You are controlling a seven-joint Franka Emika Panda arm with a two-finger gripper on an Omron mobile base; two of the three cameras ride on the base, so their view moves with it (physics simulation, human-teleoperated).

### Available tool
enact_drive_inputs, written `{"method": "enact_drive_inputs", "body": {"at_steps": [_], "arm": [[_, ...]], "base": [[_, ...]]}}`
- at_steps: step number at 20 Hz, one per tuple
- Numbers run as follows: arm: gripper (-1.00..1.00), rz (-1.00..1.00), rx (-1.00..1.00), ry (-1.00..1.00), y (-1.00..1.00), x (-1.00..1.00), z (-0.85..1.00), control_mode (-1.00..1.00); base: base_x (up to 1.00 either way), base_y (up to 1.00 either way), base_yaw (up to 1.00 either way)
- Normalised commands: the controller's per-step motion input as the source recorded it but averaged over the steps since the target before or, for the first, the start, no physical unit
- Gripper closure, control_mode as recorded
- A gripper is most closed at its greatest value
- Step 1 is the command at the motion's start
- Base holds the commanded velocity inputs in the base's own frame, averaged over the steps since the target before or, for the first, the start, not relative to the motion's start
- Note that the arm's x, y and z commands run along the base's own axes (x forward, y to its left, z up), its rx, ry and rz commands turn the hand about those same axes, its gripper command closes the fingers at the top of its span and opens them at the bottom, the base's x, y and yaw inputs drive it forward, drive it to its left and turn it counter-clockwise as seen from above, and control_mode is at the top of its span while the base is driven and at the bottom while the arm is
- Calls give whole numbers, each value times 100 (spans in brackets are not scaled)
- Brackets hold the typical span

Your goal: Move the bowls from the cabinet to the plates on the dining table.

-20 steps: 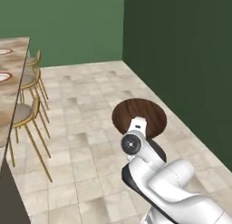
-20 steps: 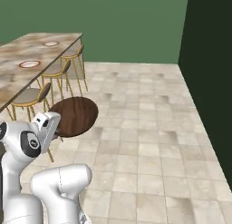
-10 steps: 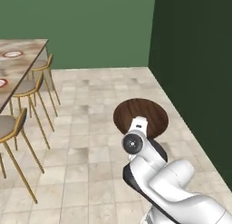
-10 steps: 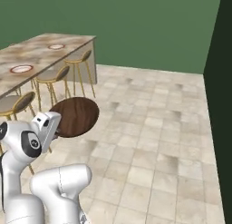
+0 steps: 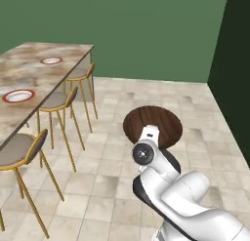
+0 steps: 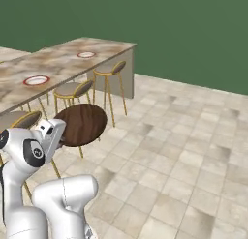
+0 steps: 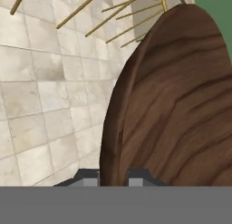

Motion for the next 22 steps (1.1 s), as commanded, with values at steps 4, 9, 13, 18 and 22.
{"method": "enact_drive_inputs", "body": {"at_steps": [4,9,13,18,22], "arm": [[100,0,0,0,0,0,0,100],[100,0,0,0,0,0,0,100],[100,0,0,0,0,0,0,100],[100,0,0,0,0,0,0,100],[100,0,0,0,0,0,0,100]], "base": [[100,-65,40],[100,-79,39],[100,-75,39],[100,-75,38],[100,-81,37]]}}
